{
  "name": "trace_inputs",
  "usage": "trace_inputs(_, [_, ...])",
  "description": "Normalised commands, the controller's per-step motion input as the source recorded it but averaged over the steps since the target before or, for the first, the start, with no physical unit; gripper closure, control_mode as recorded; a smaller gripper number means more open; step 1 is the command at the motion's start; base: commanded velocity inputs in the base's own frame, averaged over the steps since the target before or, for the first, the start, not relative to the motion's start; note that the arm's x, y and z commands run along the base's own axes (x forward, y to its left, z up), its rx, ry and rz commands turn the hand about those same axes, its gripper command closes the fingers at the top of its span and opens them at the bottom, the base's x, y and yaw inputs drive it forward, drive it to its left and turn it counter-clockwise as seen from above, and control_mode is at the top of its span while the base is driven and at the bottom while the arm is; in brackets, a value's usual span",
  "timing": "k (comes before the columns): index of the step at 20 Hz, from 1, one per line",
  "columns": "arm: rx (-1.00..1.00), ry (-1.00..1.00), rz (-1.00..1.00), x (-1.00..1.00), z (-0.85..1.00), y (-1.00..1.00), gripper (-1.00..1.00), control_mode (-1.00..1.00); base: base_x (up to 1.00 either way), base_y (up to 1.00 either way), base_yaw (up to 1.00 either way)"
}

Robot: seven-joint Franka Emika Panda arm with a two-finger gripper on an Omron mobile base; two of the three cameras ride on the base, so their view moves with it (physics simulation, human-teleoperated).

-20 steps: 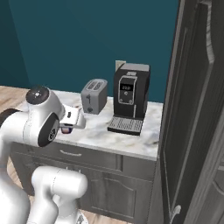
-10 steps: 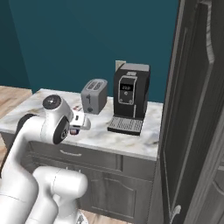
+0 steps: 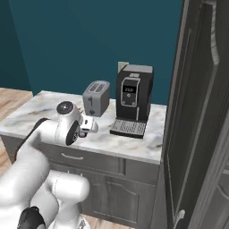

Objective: Restock the canned food cabinet by taking the new fresh canned food from the counter and placing it in the cabinet. Then, take the old canned food from the cabinet and place it on the counter.

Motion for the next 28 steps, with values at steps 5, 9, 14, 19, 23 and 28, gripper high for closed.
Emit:
trace_inputs(5, [0.0,0.06,0.0,0.58,-0.23,0.0,1.0,-1.0,0.0,0.0,0.0])
trace_inputs(9, [0.0,0.03,0.0,0.64,-0.32,0.0,1.0,-1.0,0.0,0.0,0.0])
trace_inputs(14, [0.0,0.0,0.0,0.7,-0.41,0.0,1.0,-1.0,0.0,0.0,0.0])
trace_inputs(19, [0.0,0.01,0.0,0.21,-0.12,0.0,-1.0,-1.0,0.0,0.0,0.0])
trace_inputs(23, [0.0,0.0,0.0,0.01,0.0,0.0,-1.0,-1.0,0.0,0.0,0.0])
trace_inputs(28, [0.0,0.0,-0.01,-0.04,0.28,0.0,-1.0,-1.0,0.0,0.0,0.0])
